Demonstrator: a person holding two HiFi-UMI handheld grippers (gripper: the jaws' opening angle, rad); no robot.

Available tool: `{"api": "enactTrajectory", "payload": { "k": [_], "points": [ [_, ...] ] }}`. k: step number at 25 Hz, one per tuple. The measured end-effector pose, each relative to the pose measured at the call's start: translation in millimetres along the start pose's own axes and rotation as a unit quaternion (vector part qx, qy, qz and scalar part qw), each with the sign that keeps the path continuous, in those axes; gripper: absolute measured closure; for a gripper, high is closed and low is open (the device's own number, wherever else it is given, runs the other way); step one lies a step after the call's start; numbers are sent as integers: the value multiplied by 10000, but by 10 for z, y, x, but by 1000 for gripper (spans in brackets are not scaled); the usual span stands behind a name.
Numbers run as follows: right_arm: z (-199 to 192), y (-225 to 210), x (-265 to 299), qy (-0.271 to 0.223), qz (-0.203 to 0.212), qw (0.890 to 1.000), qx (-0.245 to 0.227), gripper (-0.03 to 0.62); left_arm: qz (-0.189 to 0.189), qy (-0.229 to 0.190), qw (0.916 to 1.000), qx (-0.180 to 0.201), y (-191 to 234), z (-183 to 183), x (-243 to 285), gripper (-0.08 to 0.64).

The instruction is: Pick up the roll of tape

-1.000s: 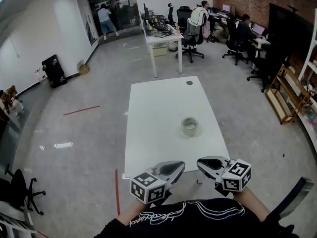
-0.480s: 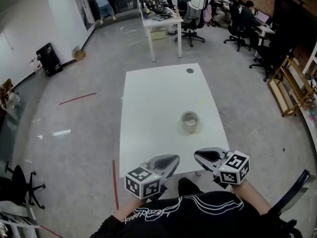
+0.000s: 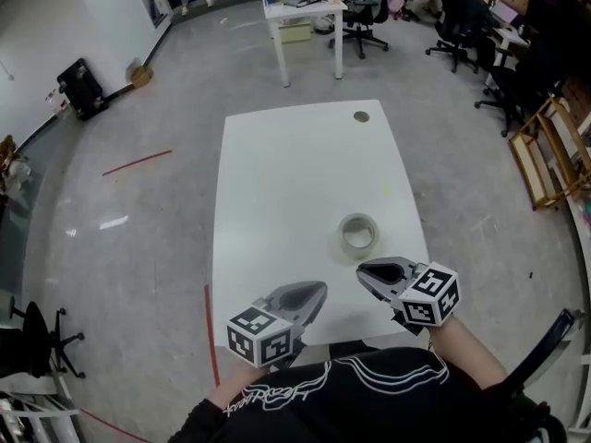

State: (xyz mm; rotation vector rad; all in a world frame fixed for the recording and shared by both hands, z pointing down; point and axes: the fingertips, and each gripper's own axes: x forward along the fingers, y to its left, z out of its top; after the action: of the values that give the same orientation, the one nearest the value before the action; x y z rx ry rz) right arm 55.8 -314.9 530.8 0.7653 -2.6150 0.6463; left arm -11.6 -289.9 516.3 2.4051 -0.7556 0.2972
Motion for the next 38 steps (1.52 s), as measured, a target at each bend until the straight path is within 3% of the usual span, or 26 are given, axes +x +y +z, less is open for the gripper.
{"api": "enactTrajectory", "payload": {
  "k": [5, 9, 13, 17, 23, 29, 33, 38],
  "points": [
    [-80, -313, 226, 321, -42, 9995, -30, 572, 23, 89, 9996, -274, 279, -36, 175, 557],
    [-82, -505, 339, 726, -256, 9956, -537, 564, 31, 95, 9994, -346, 373, -5, 221, 557],
    [-141, -604, 486, 1053, -435, 9881, -1038, 482, 80, 38, 9990, -433, 457, -24, 200, 557],
    [-303, -703, 661, 1662, -574, 9709, -1628, 464, 140, -11, 9984, -554, 546, -41, 175, 557],
    [-566, -859, 838, 2564, -724, 9366, -2276, 464, 192, -61, 9978, -633, 612, -41, 143, 557],
    [-677, -929, 924, 3107, -917, 9085, -2639, 465, 197, -140, 9974, -678, 626, -16, 92, 557],
    [-788, -959, 953, 3476, -972, 8805, -3073, 471, 219, -199, 9972, -694, 634, -2, 69, 557],
    [-792, -967, 961, 3515, -899, 8803, -3058, 477, 266, -252, 9966, -732, 666, 34, 1, 557]
  ]
}}
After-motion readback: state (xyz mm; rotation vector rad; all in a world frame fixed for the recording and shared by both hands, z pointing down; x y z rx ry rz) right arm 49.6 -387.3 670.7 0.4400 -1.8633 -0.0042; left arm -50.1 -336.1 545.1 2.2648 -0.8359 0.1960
